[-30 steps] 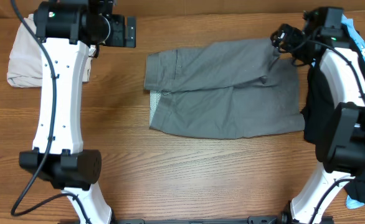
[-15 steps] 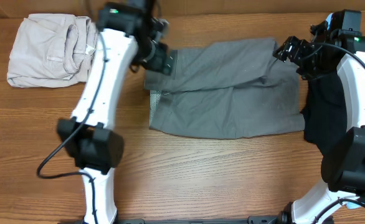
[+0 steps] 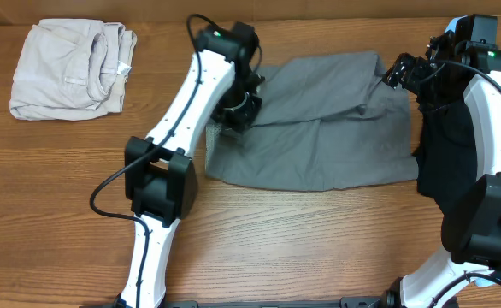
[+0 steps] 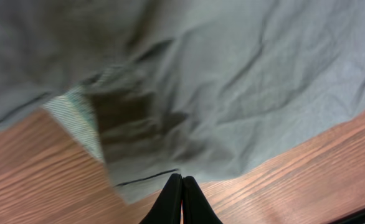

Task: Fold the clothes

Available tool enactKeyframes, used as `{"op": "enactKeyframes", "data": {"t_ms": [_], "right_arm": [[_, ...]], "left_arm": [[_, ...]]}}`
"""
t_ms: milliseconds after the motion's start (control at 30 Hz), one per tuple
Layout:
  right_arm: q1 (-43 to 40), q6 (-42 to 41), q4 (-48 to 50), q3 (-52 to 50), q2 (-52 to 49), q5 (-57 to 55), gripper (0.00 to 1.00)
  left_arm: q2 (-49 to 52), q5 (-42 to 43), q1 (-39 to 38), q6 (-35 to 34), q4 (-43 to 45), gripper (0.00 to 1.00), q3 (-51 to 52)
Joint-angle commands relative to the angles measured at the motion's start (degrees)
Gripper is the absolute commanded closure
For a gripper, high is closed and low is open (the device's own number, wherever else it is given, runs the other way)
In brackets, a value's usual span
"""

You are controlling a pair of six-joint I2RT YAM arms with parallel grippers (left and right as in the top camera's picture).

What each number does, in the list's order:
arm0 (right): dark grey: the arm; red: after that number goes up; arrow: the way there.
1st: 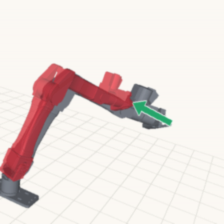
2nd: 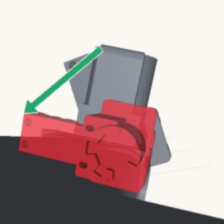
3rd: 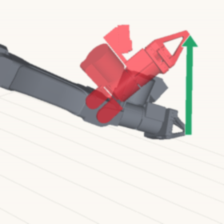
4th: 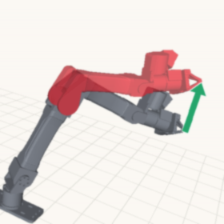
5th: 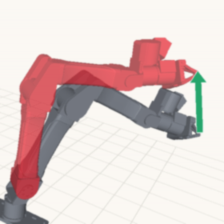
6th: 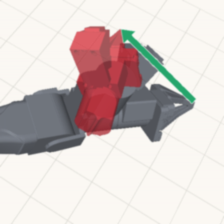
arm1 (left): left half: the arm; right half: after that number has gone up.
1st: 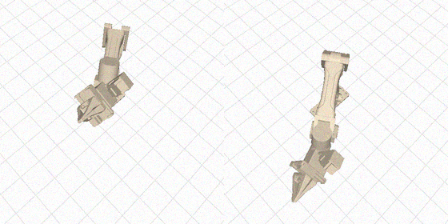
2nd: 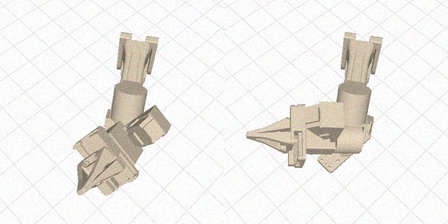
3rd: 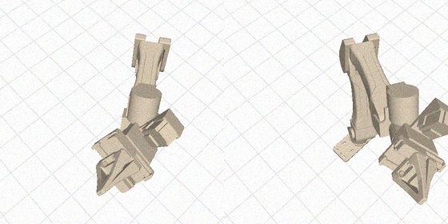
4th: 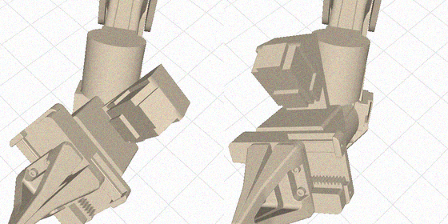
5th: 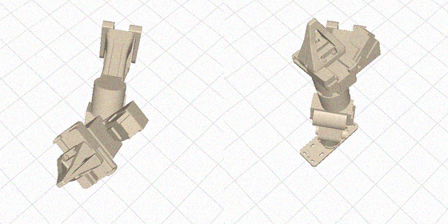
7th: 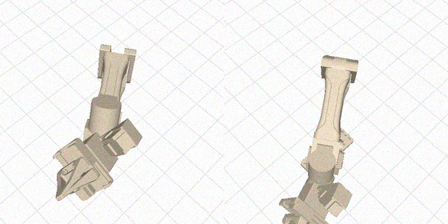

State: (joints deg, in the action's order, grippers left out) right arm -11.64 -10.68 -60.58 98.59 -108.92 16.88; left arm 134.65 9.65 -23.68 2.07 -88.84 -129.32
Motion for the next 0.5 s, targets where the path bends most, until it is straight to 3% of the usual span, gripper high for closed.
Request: {"op": "enactKeyframes", "data": {"t_ms": [0,233,467], "right_arm": [[-0.3,0.5,0.2,0.7,0.9,-0.8,0.00],[-0.3,0.5,-0.1,0.7,0.9,-0.8,0.00],[-0.3,0.5,-2.0,-0.2,0.8,-0.8,0.00]], "left_arm": [[0.5,1.0,-1.3,0.1,2.0,0.96,5.0],[0.5,-1.6,-1.8,-3.8,7.9,0.96,15.5],[0.5,-7.1,3.0,-8.5,10.1,0.96,20.6]]}}
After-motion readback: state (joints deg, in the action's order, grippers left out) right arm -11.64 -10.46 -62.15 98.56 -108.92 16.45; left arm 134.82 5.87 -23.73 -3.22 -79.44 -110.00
